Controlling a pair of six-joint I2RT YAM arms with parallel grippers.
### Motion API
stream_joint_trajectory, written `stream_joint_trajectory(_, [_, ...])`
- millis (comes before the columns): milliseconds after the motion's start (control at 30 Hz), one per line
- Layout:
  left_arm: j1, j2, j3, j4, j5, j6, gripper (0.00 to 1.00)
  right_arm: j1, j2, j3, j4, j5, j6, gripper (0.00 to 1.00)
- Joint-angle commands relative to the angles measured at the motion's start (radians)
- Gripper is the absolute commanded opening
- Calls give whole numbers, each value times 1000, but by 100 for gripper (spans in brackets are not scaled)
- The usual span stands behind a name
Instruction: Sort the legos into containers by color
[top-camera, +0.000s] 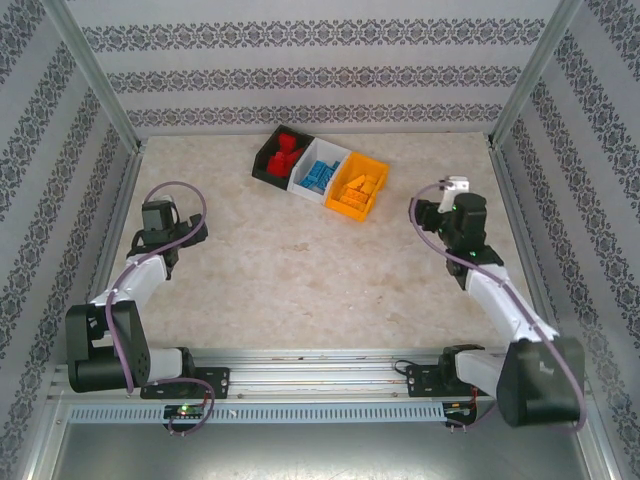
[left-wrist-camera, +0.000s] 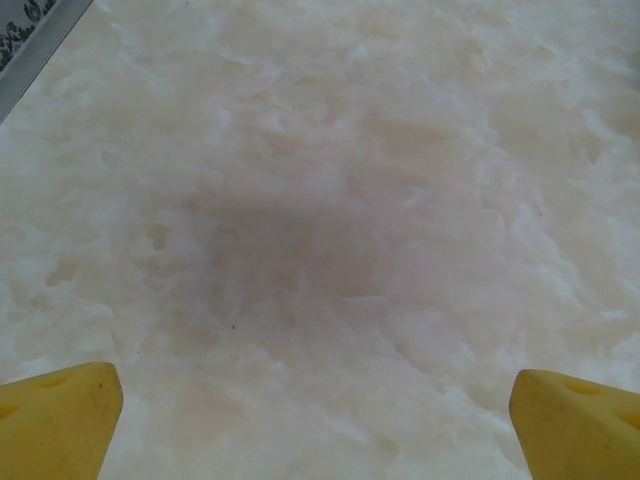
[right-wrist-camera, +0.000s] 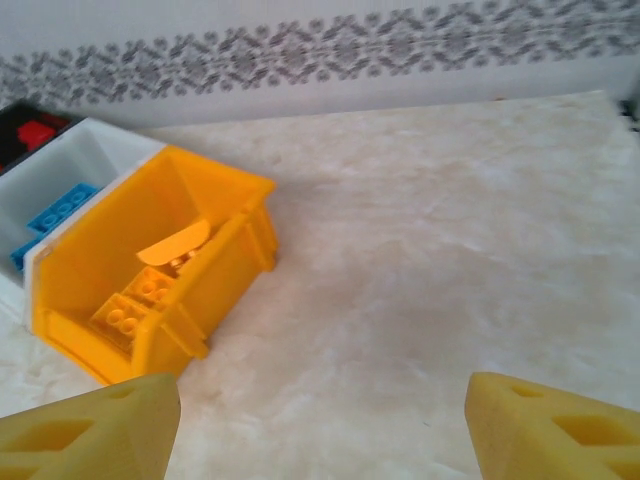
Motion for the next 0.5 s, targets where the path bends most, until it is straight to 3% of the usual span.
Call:
stream_joint_trajectory(0, [14, -12, -36, 114, -16, 32, 100, -17, 23, -54, 5, -14, 18, 75])
stream_joint_trajectory(300, [14, 26, -146, 384, -14, 23, 100, -29, 344, -63, 350, -42, -126, 75])
stream_joint_trajectory(467, [17, 67, -186, 529, 8, 63, 100, -57, 359, -161, 545, -55, -110, 75])
